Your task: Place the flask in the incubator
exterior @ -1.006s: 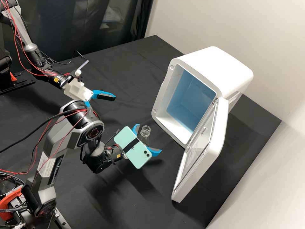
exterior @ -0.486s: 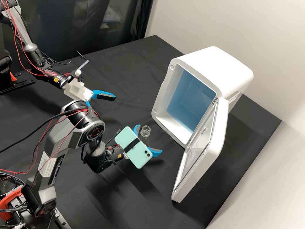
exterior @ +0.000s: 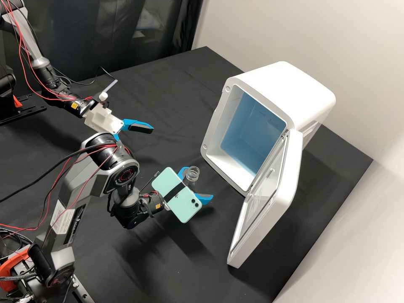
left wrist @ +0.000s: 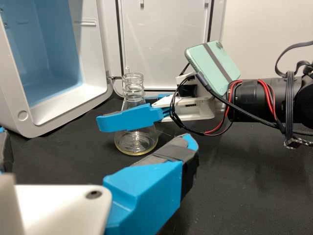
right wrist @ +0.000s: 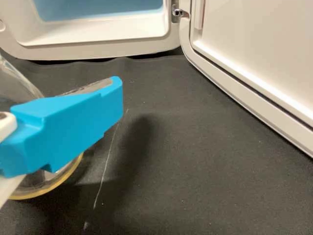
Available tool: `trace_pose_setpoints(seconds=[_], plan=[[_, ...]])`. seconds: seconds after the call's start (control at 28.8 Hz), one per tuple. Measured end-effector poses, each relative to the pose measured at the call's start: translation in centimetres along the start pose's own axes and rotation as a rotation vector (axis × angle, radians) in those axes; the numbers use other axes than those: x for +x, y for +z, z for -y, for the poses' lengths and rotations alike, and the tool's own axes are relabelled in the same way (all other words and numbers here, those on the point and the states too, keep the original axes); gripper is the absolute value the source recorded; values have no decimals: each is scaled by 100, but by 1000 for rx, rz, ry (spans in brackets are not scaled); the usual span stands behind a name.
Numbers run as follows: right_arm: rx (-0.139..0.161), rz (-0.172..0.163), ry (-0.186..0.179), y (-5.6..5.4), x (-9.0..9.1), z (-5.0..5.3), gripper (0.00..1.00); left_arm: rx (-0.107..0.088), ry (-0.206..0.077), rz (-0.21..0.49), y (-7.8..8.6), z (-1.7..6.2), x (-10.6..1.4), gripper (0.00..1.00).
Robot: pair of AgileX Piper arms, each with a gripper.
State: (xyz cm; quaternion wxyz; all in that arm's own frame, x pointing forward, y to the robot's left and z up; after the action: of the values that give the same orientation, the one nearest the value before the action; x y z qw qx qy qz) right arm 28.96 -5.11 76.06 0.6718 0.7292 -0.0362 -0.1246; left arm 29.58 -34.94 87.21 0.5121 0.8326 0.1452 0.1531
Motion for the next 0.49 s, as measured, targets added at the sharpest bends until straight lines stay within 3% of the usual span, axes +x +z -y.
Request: trace_pose_setpoints(seconds=[0.49], plan=[[-2,-6,-7,-18,0,21,0,0,0,0,0,0,0,100]])
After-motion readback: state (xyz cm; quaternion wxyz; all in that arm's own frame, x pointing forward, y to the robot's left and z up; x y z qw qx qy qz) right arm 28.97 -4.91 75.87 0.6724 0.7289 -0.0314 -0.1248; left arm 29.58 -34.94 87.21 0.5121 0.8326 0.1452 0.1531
